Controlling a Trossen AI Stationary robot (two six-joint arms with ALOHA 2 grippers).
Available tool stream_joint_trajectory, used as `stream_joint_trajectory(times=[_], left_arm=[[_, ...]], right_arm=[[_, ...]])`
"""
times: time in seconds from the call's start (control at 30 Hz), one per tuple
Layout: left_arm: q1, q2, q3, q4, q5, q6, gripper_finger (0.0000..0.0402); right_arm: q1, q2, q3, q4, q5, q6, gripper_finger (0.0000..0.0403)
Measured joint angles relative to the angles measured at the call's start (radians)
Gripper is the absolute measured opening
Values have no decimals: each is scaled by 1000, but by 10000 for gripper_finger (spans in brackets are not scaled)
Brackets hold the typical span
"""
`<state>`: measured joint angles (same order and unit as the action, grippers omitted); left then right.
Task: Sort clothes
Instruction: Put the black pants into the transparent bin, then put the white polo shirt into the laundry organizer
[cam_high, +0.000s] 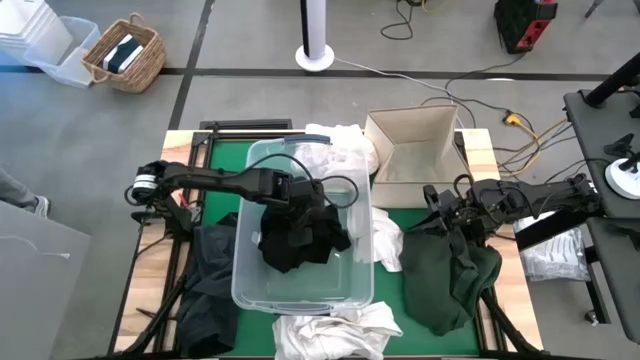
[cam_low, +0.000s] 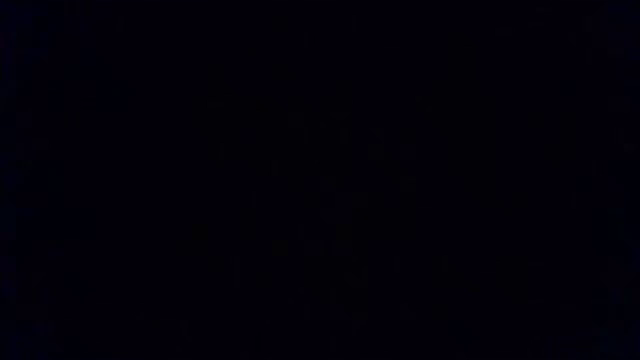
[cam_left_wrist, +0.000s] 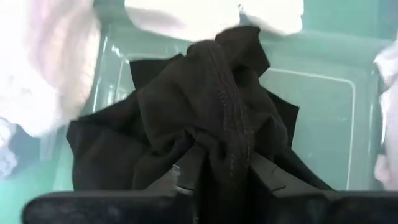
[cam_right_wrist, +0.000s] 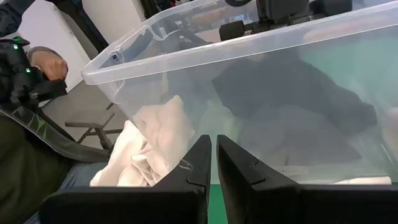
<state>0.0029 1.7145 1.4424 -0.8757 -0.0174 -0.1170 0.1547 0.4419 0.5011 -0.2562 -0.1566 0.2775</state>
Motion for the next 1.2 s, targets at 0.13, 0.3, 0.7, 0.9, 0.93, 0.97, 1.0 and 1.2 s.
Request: stream_joint_trajectory(times=[0.13, 0.3, 0.7, 0.9, 0.93, 0.97, 1.0, 1.2], left_arm=[[0, 1, -20, -3, 9, -16, 102], [-1, 1, -20, -7, 67, -32, 175], [-2, 1, 95, -167, 67, 11, 293], [-2, 1, 189, -291, 45, 23, 298], [-2, 0, 204, -308, 44, 27, 297], [-2, 0, 219, -329, 41, 30, 297], [-2, 1, 236, -350, 31, 32, 296], [-3, 1, 377, -429, -48, 44, 295]], right_arm=[[0, 0, 0, 0, 0, 0, 18], [0, 0, 0, 0, 0, 0, 18], [0, 0, 0, 0, 0, 0, 18], [0, 0, 0, 0, 0, 0, 18], [0, 0, 0, 0, 0, 0, 18], [0, 0, 0, 0, 0, 0, 18], [0, 0, 0, 0, 0, 0, 18], [0, 0, 0, 0, 0, 2, 18]])
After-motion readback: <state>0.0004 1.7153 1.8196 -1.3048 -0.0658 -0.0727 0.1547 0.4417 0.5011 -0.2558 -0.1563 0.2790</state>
